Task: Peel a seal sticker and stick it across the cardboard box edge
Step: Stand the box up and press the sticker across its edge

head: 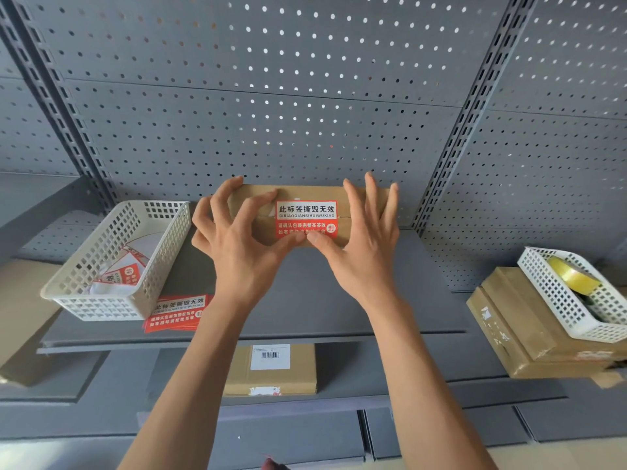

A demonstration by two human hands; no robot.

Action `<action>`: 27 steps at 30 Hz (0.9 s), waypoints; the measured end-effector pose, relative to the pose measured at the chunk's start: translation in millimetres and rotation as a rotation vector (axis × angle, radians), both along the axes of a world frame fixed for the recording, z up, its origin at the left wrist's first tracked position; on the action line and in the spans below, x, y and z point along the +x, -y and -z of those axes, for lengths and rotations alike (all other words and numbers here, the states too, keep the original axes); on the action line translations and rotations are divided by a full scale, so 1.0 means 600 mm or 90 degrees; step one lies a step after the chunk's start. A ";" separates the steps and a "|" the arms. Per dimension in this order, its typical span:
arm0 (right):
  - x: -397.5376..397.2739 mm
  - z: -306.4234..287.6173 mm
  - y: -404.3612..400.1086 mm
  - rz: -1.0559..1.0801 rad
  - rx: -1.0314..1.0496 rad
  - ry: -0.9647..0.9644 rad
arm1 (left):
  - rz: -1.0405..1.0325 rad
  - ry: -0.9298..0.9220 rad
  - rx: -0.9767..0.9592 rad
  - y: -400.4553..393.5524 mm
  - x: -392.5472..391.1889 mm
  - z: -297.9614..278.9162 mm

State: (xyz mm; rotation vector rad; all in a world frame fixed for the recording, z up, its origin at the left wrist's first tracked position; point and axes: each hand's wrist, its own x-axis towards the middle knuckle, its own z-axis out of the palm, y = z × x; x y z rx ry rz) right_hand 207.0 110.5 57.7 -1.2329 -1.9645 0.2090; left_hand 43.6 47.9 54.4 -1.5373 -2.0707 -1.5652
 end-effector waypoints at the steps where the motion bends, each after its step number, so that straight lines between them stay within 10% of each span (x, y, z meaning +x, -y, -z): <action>1: 0.000 0.000 -0.001 -0.005 -0.005 -0.006 | 0.002 0.000 0.000 0.000 -0.001 0.000; 18: 0.021 0.001 -0.014 -0.082 -0.028 -0.069 | 0.073 0.031 -0.016 0.011 -0.012 -0.008; 27: -0.054 -0.001 0.007 0.189 0.086 -0.059 | -0.080 0.061 0.020 -0.015 0.025 -0.013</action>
